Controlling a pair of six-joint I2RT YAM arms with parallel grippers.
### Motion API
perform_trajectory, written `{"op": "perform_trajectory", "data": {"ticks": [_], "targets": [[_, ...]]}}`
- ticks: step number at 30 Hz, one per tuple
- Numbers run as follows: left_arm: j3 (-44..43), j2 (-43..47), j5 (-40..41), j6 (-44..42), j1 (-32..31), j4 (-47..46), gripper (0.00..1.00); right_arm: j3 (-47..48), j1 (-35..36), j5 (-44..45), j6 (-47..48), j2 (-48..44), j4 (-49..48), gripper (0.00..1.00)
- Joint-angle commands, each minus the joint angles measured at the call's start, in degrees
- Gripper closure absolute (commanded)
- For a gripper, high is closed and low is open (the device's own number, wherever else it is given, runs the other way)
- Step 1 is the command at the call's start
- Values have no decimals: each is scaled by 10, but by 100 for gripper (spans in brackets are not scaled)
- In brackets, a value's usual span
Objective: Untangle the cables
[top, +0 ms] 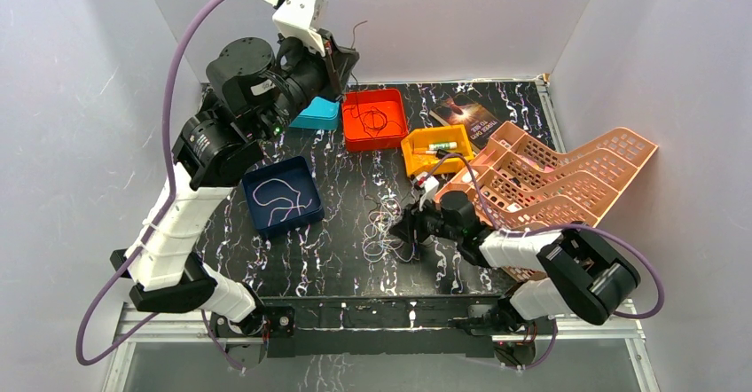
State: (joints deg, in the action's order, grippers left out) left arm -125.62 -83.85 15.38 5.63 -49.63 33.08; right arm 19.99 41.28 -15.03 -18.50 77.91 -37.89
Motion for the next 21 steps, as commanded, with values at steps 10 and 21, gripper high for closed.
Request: {"op": "perform_trajectory", "data": {"ticks": [10,21], "targets": [[-16,17,65,-62,3,-78,100,-44,3,6,-4,-46,-7,46],[19,30,71,-65,3,-79,100,-21,3,14,0,-134,61,39]]}}
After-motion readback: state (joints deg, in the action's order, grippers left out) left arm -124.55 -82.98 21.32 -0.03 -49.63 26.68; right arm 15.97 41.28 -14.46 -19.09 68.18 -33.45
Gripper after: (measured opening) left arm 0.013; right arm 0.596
